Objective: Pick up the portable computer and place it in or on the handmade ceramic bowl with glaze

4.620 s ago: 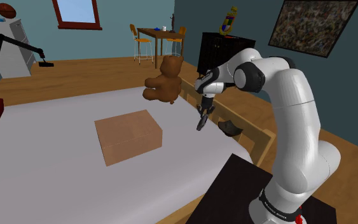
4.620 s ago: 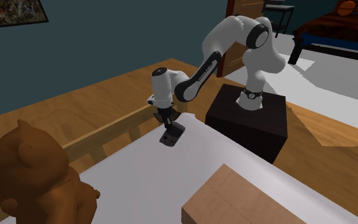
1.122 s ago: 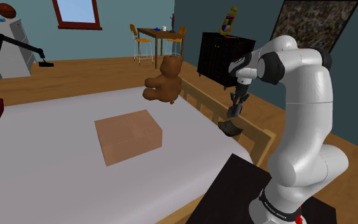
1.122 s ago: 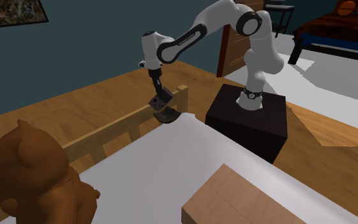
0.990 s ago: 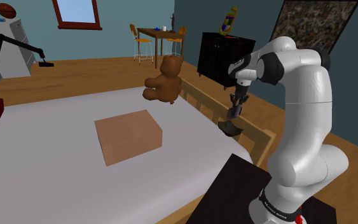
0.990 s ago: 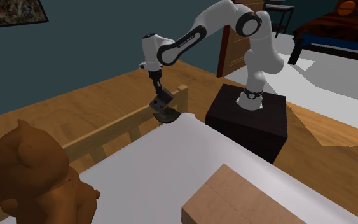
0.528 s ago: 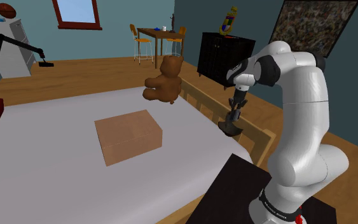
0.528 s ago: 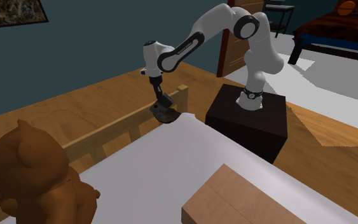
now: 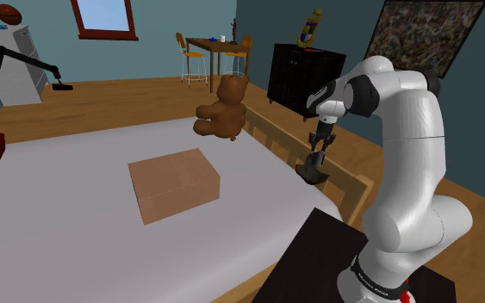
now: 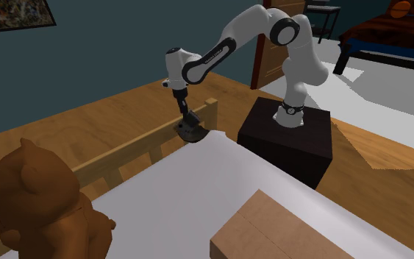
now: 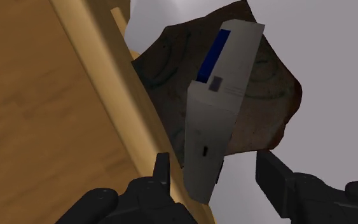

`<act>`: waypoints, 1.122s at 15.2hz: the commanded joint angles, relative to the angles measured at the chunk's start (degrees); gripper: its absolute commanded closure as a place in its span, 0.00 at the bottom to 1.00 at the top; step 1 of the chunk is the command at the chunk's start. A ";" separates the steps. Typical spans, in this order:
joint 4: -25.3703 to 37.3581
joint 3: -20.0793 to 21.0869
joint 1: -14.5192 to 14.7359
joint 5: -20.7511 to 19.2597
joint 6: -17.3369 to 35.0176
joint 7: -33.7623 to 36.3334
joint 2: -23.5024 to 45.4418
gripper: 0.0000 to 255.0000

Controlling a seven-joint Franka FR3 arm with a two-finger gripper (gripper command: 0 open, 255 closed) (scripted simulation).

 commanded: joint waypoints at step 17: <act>2.98 -0.91 0.35 -1.49 -5.82 0.94 -3.05 0.00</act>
